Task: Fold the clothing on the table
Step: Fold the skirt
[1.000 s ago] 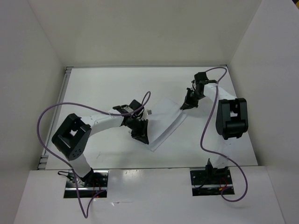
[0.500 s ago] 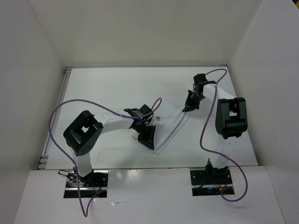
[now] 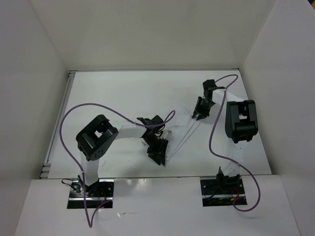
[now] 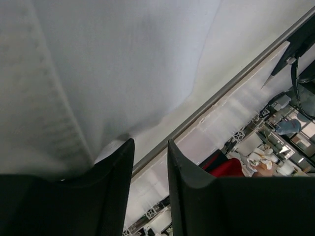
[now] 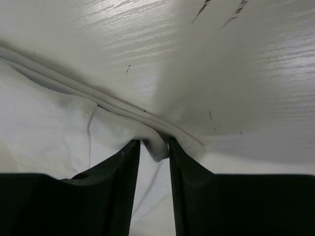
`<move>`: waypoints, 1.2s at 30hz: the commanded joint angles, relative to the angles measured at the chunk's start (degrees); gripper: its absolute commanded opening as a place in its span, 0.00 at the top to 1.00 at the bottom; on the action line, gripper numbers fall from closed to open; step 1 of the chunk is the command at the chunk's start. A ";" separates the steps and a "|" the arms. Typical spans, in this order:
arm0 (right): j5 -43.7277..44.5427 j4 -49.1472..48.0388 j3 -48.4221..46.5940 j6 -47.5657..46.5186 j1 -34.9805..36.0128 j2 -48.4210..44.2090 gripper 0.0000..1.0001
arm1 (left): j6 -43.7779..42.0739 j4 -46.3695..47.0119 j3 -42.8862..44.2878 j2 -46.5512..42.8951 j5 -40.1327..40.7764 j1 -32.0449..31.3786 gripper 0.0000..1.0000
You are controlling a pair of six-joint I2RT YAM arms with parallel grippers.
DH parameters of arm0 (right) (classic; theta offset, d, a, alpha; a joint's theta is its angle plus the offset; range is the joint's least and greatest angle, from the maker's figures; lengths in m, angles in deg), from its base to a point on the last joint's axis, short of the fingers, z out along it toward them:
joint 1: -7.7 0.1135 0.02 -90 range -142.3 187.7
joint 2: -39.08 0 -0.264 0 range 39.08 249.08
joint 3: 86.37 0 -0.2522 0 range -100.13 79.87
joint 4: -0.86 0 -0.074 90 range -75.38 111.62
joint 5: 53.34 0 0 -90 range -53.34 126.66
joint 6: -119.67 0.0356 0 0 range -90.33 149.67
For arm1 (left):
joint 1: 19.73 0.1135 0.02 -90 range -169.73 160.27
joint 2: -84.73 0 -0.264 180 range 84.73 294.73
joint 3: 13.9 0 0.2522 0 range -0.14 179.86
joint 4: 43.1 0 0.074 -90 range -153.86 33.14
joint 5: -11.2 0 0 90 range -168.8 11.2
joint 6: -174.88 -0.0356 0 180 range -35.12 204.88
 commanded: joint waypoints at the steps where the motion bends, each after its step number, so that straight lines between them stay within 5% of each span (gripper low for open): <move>1: 3.66 0.03 -1.02 0.15 -0.12 -4.10 0.63 | -1.70 -3.16 2.50 -5.31 1.90 0.90 0.59; 8: 6.31 2.15 -0.40 1.20 -0.12 -14.50 0.65 | -1.70 -8.18 6.89 -14.39 6.31 7.14 0.53; 17: -0.89 0.39 -7.50 -3.80 0.50 -4.42 0.79 | -1.17 -4.22 9.80 -5.96 7.01 13.47 0.87; 23: -4.51 0.39 -9.98 -5.04 2.78 1.74 0.86 | -1.17 -4.84 6.29 -3.58 11.67 15.84 0.91; 31: -4.16 -1.63 -3.14 -4.52 3.31 4.83 0.87 | -1.70 -3.70 1.71 0.72 16.34 19.09 0.93; 36: -3.63 -2.16 4.51 -2.06 5.32 2.29 0.88 | -1.70 -3.17 6.62 6.00 18.18 22.96 0.95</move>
